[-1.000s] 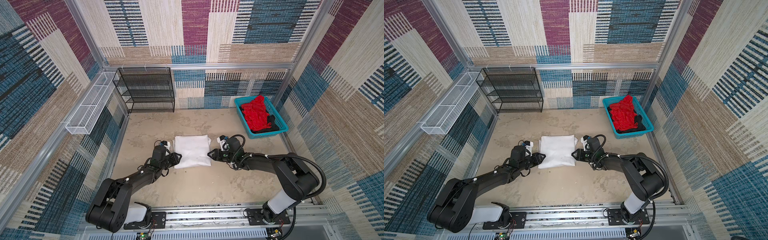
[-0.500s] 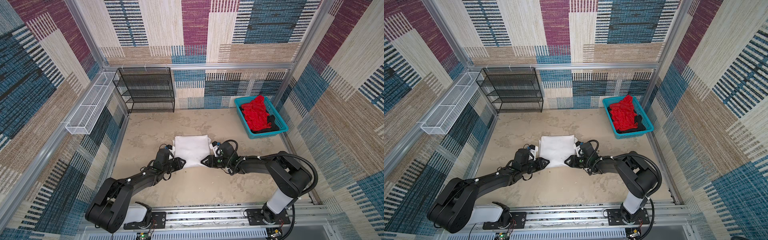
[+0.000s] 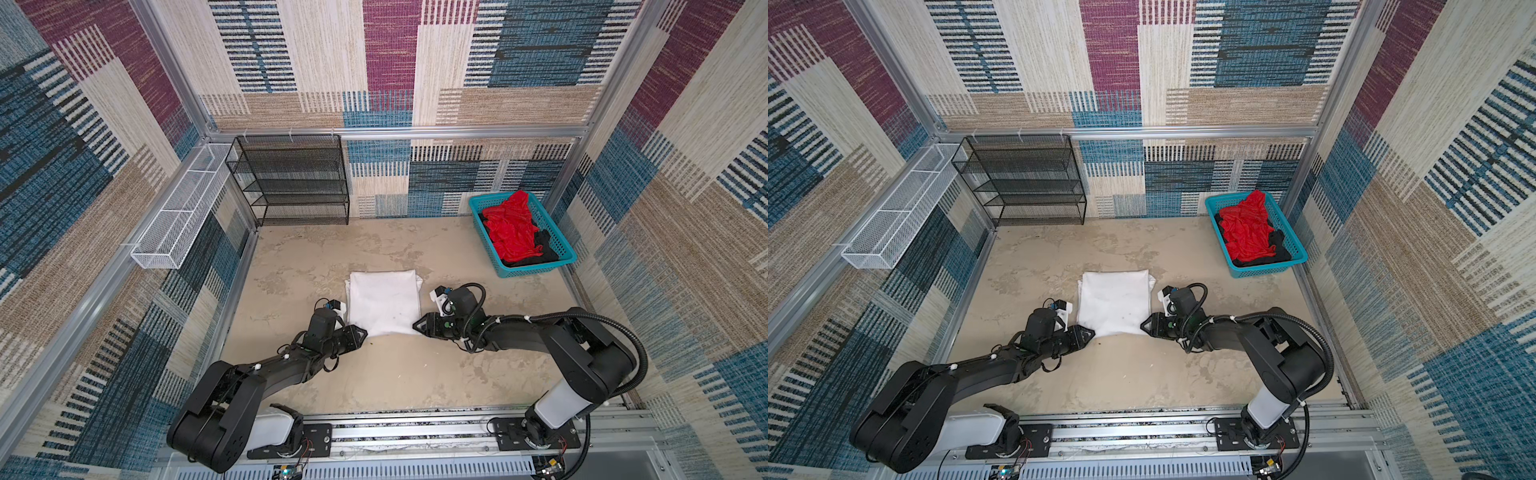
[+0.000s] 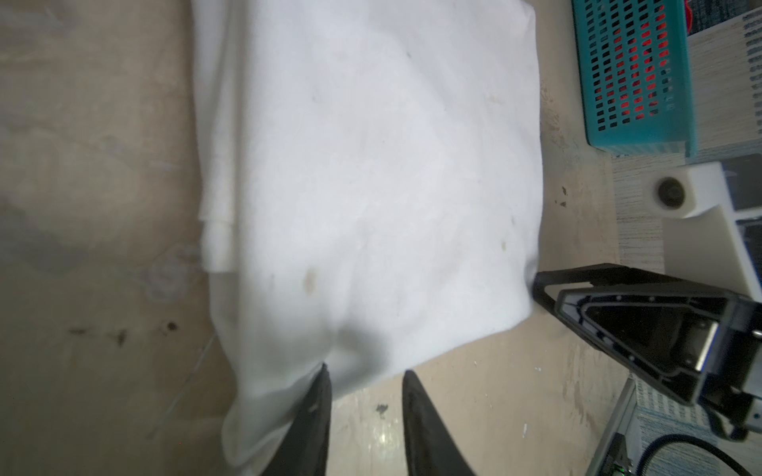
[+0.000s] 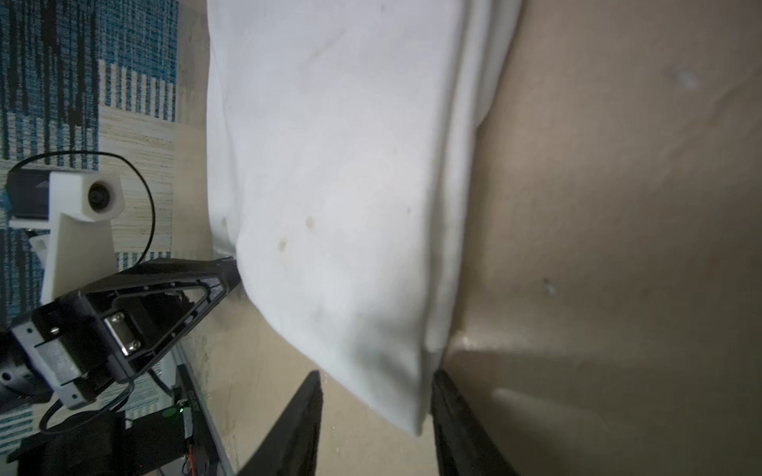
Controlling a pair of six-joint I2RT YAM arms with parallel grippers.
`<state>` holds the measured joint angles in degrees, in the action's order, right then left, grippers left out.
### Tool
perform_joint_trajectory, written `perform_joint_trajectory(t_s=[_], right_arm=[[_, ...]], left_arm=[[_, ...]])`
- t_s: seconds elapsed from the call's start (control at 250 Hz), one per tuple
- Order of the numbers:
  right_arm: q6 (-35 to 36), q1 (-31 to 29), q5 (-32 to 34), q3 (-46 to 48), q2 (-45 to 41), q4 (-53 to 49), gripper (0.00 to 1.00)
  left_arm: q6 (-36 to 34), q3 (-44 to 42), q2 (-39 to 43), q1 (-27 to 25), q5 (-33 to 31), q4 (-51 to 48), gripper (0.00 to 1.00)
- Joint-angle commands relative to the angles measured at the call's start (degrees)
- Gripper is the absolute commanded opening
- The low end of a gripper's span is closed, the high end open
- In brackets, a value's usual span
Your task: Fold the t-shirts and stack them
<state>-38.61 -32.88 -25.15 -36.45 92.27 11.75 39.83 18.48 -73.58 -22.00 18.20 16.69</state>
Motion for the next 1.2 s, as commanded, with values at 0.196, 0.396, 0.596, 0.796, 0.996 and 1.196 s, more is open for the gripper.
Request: perform_joint_trajectory(t_s=[0.196,0.396,0.596,0.796,0.996,1.196], right_arm=[[-1.12,-7.19,-5.3,-13.71,4.05,3.84,0.46],[-8.77,-10.13,-9.95,-15.83,12.93,16.5,0.45],[-15.42,-10.58,-9.69,-11.06,18.28,26.37,0.44],[-15.3,-10.62,-7.86,-9.11,19.65,22.89,0.44],[-14.25,-10.58,-7.71,-8.91,17.51,20.24,0.45],[-10.59,-10.55,-7.93,-12.68,12.98,13.61,0.46]], left_arm=[[-1.95,4.54,10.42,0.04,-1.15,-12.23,0.32],[-2.12,8.19,18.53,0.12,-5.5,-20.44,0.32],[-2.47,10.41,23.01,0.12,-7.21,-26.53,0.32],[-0.99,8.86,22.97,0.11,-7.32,-25.44,0.32],[-2.21,13.1,14.45,2.12,-7.42,-27.96,0.35],[-6.95,20.03,1.36,10.1,0.35,-25.14,0.46]])
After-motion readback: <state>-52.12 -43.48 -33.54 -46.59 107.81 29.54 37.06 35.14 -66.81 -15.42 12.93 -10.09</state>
